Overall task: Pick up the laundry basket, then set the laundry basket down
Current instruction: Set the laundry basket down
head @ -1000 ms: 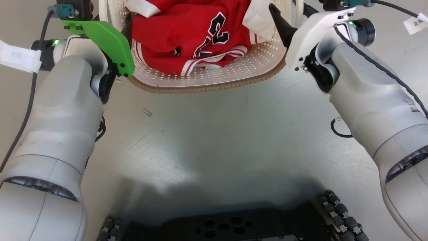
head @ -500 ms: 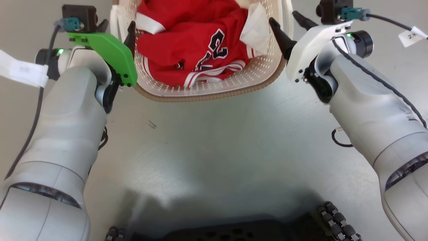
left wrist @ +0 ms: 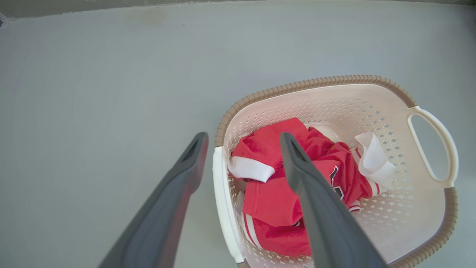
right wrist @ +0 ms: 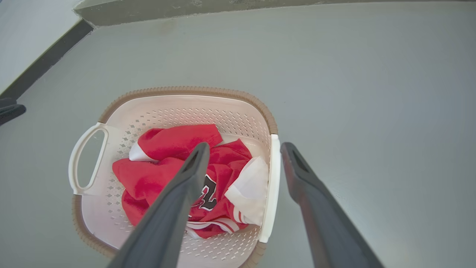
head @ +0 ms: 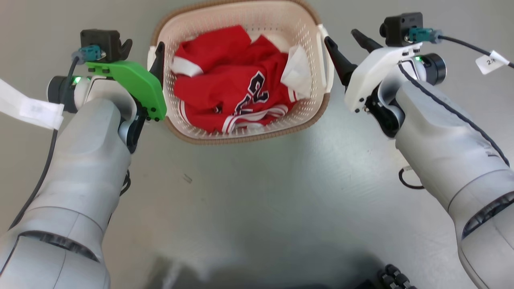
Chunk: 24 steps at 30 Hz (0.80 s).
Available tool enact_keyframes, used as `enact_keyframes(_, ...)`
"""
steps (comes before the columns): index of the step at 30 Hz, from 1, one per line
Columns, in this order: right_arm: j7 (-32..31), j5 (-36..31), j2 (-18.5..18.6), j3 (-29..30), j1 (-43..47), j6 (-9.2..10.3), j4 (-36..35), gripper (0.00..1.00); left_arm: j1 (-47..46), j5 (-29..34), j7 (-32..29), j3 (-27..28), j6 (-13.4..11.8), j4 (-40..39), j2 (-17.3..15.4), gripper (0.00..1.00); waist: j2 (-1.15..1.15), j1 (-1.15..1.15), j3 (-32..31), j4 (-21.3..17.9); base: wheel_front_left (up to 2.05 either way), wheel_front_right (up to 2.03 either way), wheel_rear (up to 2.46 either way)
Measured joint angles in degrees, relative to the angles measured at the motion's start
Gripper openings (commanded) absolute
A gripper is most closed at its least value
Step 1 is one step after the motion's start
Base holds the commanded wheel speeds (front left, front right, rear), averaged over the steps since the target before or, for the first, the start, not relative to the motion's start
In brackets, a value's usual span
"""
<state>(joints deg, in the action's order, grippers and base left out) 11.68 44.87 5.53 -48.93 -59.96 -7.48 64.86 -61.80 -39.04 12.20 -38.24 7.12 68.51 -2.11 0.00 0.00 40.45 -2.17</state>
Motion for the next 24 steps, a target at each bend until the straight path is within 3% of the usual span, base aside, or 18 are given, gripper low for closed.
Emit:
enact_keyframes(19, 2.4, 0.6, 0.9, 1.0, 7.0, -0.01, 0.1, 1.00, 7.2, 1.6, 2.1, -0.1, -0.2, -1.0, -1.7, 1.00, 0.00, 0.00, -13.9, -0.8, 0.00, 0.00, 0.00)
enact_keyframes(24, 2.4, 0.6, 1.2, 1.8, 8.8, -0.01, -0.1, 1.00, 9.5, 2.1, 2.1, 0.8, -1.8, -4.6, -2.3, 1.00, 0.00, 0.00, -17.6, -0.8, 0.00, 0.00, 0.00)
